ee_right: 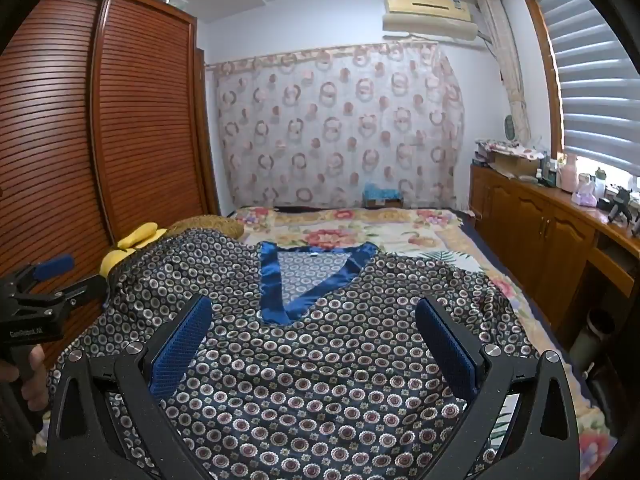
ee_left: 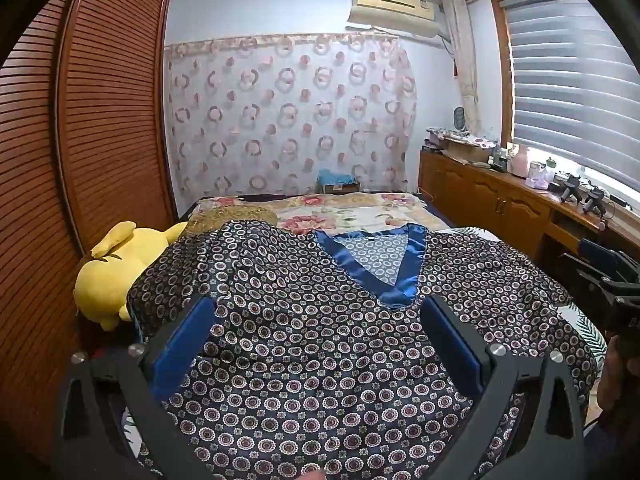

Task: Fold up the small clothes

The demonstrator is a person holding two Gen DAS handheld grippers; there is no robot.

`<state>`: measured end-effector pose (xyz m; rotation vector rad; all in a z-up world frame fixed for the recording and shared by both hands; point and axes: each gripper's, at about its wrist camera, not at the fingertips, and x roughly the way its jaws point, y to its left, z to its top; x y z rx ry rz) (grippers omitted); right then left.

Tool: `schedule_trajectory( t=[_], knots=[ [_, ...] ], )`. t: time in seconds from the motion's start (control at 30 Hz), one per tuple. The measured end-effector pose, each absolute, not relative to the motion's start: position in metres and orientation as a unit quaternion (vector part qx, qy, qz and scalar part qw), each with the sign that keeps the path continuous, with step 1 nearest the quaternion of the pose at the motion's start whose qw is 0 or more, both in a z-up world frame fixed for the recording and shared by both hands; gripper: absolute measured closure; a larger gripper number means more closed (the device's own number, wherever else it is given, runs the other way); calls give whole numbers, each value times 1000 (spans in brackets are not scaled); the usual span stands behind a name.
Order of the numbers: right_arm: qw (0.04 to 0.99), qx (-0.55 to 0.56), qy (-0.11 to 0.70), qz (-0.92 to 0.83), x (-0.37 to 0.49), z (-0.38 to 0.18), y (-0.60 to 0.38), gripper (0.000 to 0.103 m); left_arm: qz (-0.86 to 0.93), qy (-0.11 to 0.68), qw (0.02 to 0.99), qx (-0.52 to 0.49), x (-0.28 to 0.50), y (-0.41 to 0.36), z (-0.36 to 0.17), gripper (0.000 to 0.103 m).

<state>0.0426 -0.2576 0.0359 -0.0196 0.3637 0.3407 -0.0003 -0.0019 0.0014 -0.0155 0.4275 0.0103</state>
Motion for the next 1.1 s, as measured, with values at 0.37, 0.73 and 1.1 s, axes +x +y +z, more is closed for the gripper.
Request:
schedule_trajectory(
  t=[0.37,0.73,1.1],
  knots=[
    [969,-9,182,169,42,35,-257,0,10,206,978,-5,-6,-2,5,0],
    [969,-9,183,169,42,35,-257,0,11,206,979,-4,-6,-2,5,0],
    [968,-8,184,169,42,35,-256,0,11,206,979,-3,-6,-2,5,0]
  ],
)
